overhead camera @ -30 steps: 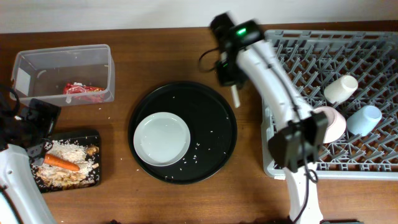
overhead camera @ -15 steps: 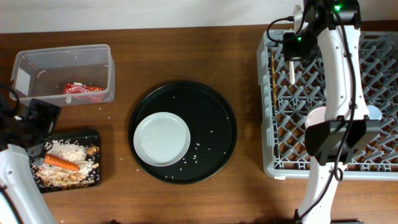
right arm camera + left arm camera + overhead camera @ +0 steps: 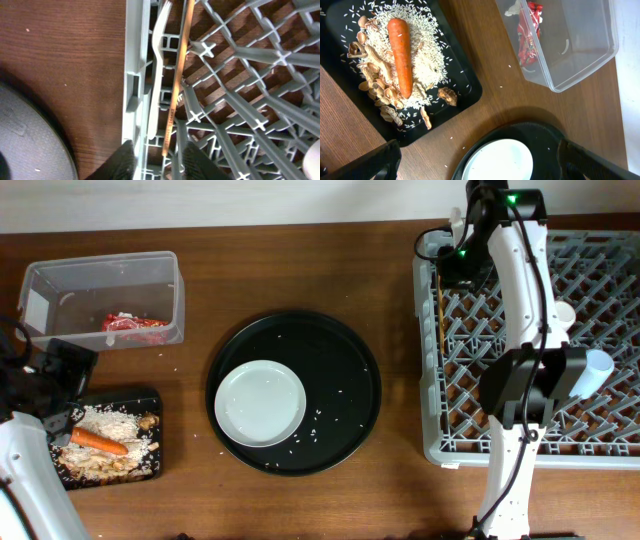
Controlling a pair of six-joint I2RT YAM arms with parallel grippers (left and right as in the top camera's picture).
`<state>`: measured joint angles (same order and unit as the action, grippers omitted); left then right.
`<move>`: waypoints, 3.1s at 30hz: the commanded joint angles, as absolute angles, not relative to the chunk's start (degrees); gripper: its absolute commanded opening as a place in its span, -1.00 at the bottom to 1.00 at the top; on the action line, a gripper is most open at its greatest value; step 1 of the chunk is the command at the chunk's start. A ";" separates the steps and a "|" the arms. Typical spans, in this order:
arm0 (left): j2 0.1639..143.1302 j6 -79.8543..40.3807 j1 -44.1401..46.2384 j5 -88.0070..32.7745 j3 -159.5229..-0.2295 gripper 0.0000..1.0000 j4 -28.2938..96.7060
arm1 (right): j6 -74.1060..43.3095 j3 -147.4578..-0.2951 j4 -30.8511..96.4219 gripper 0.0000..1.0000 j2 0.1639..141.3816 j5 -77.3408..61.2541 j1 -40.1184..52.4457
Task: Sort waste into correct bins and load items into the dishwasher rack
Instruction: 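Carry the fork right and release it upright in the rack, then reach the right gripper to the white plate edge and lift it, then carry the plate right and stand it upright at the rack's back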
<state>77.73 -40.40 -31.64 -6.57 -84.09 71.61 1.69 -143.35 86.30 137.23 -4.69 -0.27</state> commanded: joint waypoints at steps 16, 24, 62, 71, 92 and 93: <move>77.54 -41.12 -31.94 -6.15 -84.09 0.98 71.68 | 2.39 -143.96 93.91 0.56 129.73 -33.56 13.56; 77.54 -41.12 -31.94 -6.15 -84.09 0.98 71.70 | -8.36 -138.78 85.41 0.12 132.55 -13.78 31.77; 77.54 -41.12 -31.94 -6.15 -84.09 0.98 71.68 | -19.64 -112.57 66.06 -0.92 127.37 -6.63 36.56; 77.54 -41.12 -31.94 -6.15 -84.09 0.98 71.70 | -14.59 -121.75 76.42 -0.92 112.20 -0.75 20.32; 77.54 -41.12 -31.94 -6.15 -84.09 0.98 71.70 | -6.22 -121.67 65.36 -0.92 112.95 35.11 -4.86; 77.54 -41.12 -31.94 -6.15 -84.09 0.99 71.68 | -6.24 -121.60 65.06 -0.92 113.58 36.80 -4.73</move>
